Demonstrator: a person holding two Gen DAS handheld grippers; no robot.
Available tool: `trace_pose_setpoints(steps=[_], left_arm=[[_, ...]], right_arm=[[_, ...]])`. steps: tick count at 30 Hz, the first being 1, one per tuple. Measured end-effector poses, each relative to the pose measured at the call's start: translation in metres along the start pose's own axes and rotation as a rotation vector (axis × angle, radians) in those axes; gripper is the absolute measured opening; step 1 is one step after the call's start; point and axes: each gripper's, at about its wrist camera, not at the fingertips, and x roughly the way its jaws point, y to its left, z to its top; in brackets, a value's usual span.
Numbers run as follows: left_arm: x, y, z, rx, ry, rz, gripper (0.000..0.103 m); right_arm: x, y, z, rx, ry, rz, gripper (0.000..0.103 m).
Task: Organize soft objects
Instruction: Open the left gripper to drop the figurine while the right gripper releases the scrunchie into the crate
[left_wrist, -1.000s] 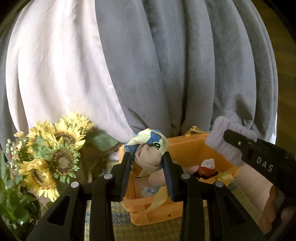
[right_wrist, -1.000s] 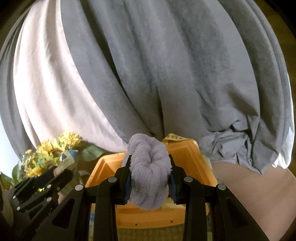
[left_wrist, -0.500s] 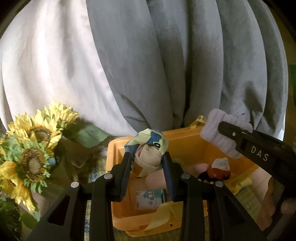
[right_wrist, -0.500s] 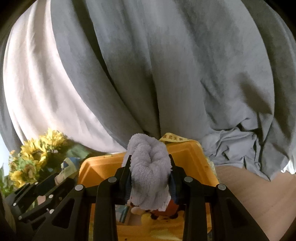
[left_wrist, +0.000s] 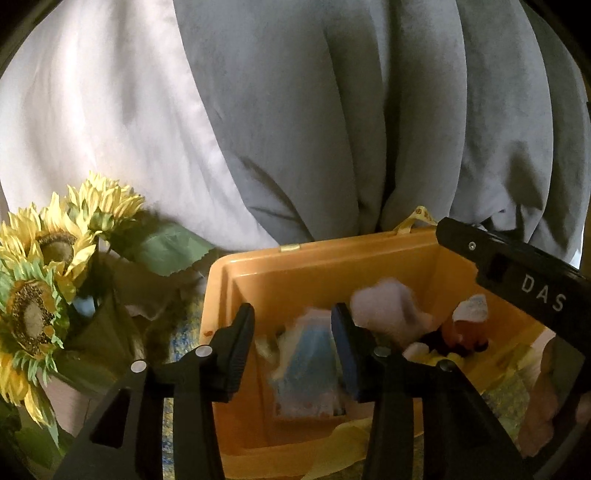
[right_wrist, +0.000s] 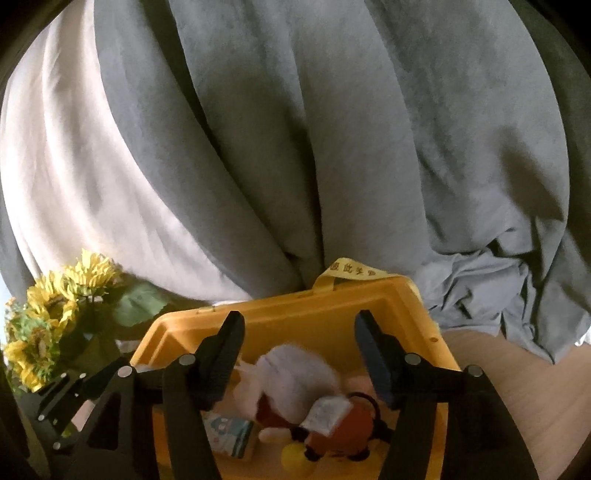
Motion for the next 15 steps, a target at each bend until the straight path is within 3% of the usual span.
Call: trace_pose_setpoints(steps=[15], left_arm=[[-0.053, -0.007, -0.005, -0.008, -0.047, 0.007, 0.05]], right_arm=[[-0.048, -0.011, -0.012, 0.015, -0.007, -0.08, 0.071]])
